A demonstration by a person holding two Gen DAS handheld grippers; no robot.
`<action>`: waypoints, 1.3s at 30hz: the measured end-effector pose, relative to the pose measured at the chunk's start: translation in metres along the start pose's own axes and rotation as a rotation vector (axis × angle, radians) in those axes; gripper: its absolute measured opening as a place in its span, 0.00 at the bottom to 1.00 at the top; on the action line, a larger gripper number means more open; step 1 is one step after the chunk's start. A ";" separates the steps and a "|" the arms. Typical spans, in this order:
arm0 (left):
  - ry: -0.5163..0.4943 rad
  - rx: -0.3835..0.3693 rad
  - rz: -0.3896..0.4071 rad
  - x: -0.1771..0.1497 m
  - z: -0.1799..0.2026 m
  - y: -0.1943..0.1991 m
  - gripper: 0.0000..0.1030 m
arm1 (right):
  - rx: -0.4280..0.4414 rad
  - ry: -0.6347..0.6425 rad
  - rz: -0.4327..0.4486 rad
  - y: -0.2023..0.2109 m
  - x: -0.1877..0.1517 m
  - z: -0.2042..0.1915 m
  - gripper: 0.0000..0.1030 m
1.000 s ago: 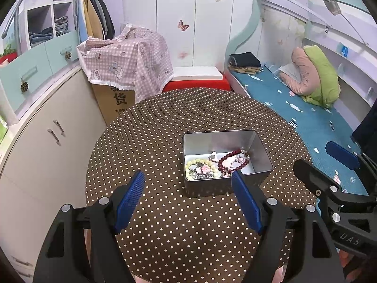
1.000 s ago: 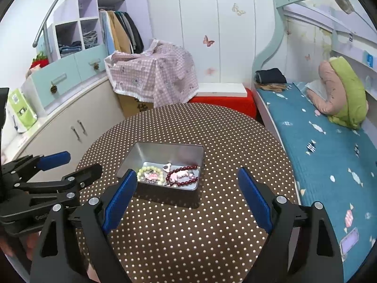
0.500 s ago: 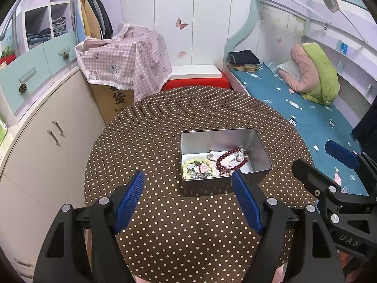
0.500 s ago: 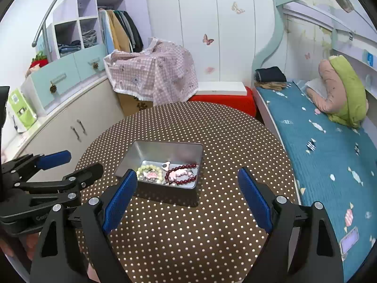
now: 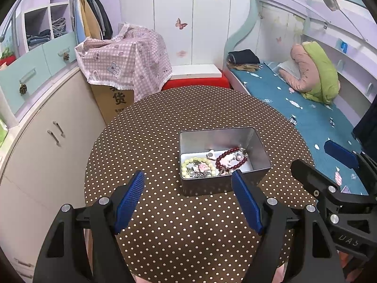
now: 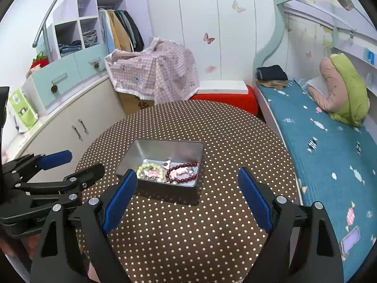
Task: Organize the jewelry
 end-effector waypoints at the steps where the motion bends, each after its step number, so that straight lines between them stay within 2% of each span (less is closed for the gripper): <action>1: 0.000 0.005 0.002 0.000 0.000 0.000 0.72 | -0.001 0.000 -0.001 0.000 0.000 0.000 0.82; 39: 0.013 0.004 0.000 -0.004 -0.007 0.003 0.72 | 0.001 -0.003 -0.012 -0.002 -0.002 -0.001 0.82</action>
Point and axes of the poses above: each gripper's, at about its wrist camera, not at the fingertips, and y roughly against the way its jaws point, z to its right, x to its top, the point moved 7 cm from there along -y, roughly the way its jaws point, and after that the axes turned 4 degrees about -x, right-handed, at the moved point
